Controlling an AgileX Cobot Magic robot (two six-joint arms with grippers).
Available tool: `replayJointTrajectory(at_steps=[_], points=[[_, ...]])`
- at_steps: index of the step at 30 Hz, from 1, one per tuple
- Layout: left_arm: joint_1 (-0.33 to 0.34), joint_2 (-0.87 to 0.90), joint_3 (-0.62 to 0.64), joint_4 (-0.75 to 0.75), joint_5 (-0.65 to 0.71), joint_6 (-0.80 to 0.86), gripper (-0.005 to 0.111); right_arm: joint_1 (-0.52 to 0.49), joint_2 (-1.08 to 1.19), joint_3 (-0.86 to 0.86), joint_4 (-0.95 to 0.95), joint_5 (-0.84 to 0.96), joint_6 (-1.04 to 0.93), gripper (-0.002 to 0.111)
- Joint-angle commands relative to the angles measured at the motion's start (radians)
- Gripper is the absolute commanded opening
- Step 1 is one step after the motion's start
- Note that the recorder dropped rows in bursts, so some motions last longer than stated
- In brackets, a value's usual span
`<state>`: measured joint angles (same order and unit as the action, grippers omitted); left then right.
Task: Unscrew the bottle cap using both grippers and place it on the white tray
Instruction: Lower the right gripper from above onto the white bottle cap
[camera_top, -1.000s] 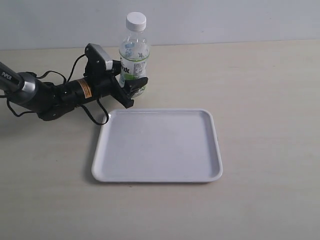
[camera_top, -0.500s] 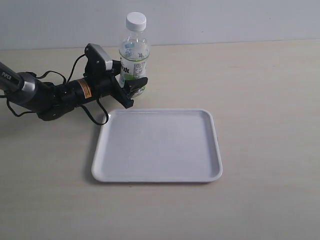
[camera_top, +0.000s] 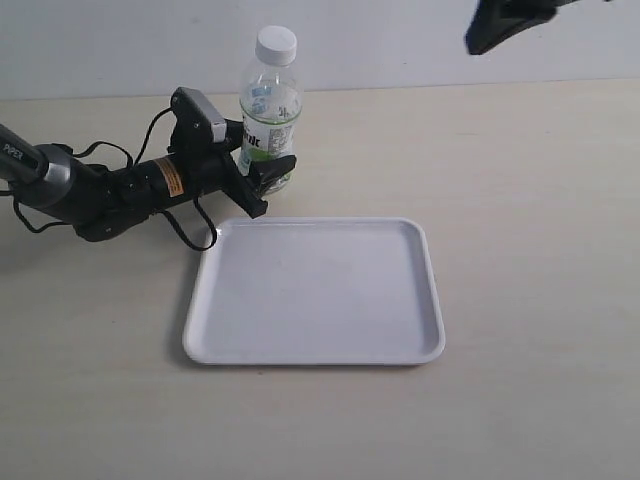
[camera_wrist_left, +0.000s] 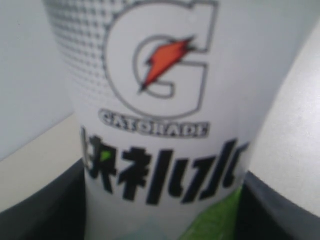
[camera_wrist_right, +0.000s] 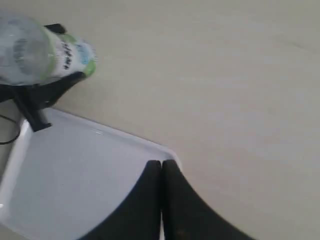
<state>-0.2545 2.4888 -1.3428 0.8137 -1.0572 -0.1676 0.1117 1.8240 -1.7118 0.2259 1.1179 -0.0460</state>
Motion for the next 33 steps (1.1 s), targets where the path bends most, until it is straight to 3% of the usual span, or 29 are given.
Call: replayJointTrajectory(at_steps=[1,5,11,13,18,33], points=[[-0.006,-0.002,0.008,-0.011,0.030,0.011,0.000,0.137,0.092,-0.150,0.003,0.017,-0.021,0.002],[-0.006,-0.002,0.008,-0.012,0.030,0.011,0.000,0.212,0.155,-0.263,-0.001,0.016,-0.023,0.015],[-0.006,-0.002,0.008,-0.012,0.030,0.009,0.000,0.267,0.232,-0.380,-0.005,0.012,-0.020,0.057],[-0.006,-0.002,0.008,-0.009,0.030,0.009,0.000,0.274,0.250,-0.410,-0.030,0.013,-0.020,0.065],[-0.006,-0.002,0.008,-0.010,0.032,0.009,0.000,0.294,0.286,-0.461,-0.135,0.017,0.028,0.066],[-0.006,-0.002,0.008,0.012,0.032,0.039,0.000,0.330,0.331,-0.470,-0.177,0.028,0.046,0.066]])
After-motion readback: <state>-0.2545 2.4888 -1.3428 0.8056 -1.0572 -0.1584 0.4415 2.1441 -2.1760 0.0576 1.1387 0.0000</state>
